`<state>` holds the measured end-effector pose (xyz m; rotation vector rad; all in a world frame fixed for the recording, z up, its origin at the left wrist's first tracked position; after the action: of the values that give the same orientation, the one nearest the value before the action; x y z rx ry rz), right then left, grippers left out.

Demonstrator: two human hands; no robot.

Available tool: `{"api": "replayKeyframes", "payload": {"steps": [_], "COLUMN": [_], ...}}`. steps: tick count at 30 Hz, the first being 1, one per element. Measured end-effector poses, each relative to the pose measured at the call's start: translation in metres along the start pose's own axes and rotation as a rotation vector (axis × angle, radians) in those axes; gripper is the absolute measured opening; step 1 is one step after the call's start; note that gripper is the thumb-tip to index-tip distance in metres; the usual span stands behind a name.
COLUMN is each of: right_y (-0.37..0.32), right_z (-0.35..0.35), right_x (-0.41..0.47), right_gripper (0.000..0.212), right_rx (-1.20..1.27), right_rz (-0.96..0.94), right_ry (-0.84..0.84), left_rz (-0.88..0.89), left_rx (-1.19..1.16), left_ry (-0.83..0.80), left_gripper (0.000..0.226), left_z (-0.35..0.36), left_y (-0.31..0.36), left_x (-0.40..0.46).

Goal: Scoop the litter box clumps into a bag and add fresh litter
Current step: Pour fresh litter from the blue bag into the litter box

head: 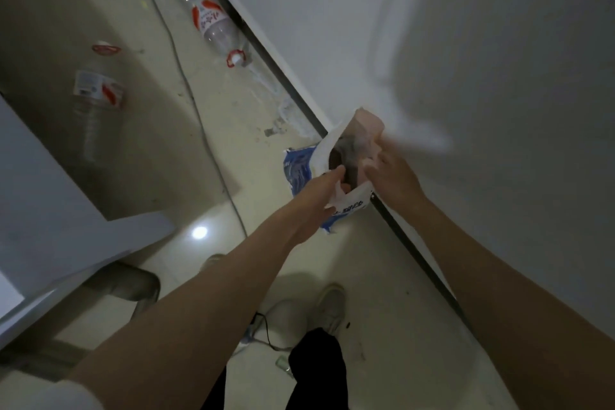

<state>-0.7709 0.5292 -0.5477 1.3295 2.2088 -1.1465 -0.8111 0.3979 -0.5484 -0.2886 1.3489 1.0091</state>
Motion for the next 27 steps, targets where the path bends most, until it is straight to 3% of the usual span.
{"api": "replayKeyframes", "payload": {"steps": [3,5,11,13,16,21,27], "right_y": [0.004,0.007,-0.003,-0.014,-0.043,-0.09,-0.111], "right_z": [-0.005,-0.011,-0.02,-0.028,-0.046,-0.056,-0.059], "right_x": [-0.011,-0.031,-0.121,-0.158,-0.219,-0.316,-0.415], "right_gripper": [0.029,0.037,0.051,0.058,0.069,0.074,0.078], "right_rx": [0.006,0.036,-0.146,-0.263,-0.25,-0.099,0.185], "right_rz": [-0.051,-0.017,0.04,-0.023,-0.02,0.064,0.164], "right_ry": [0.057,0.078,-0.006,0.038,0.141,0.233,0.387], "left_rz": [0.034,0.107,0.394,0.494,0.573,0.742,0.75], "left_rx": [0.087,0.274,1.064,1.298,1.577,1.793,1.697], "left_ry": [0.04,0.08,0.285,0.321,0.32,0.207,0.125], "left_gripper": [0.036,0.031,0.058,0.062,0.068,0.082,0.083], "left_z": [-0.007,-0.012,-0.052,-0.065,-0.074,-0.066,-0.047], "left_y": [-0.002,0.001,0.022,0.033,0.044,0.052,0.044], "left_x": [-0.009,-0.021,-0.092,-0.131,-0.193,-0.3,-0.376]}}
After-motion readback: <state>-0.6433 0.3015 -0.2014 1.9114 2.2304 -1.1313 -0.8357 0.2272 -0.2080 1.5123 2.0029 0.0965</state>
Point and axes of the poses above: each hand's wrist, its own x-axis towards the middle knuckle, its own z-axis out of the palm, y = z × x, the point moved 7 cm from there along x, towards the middle knuckle, and after that the axes turned 4 degrees about x, right-handed, at the moved point
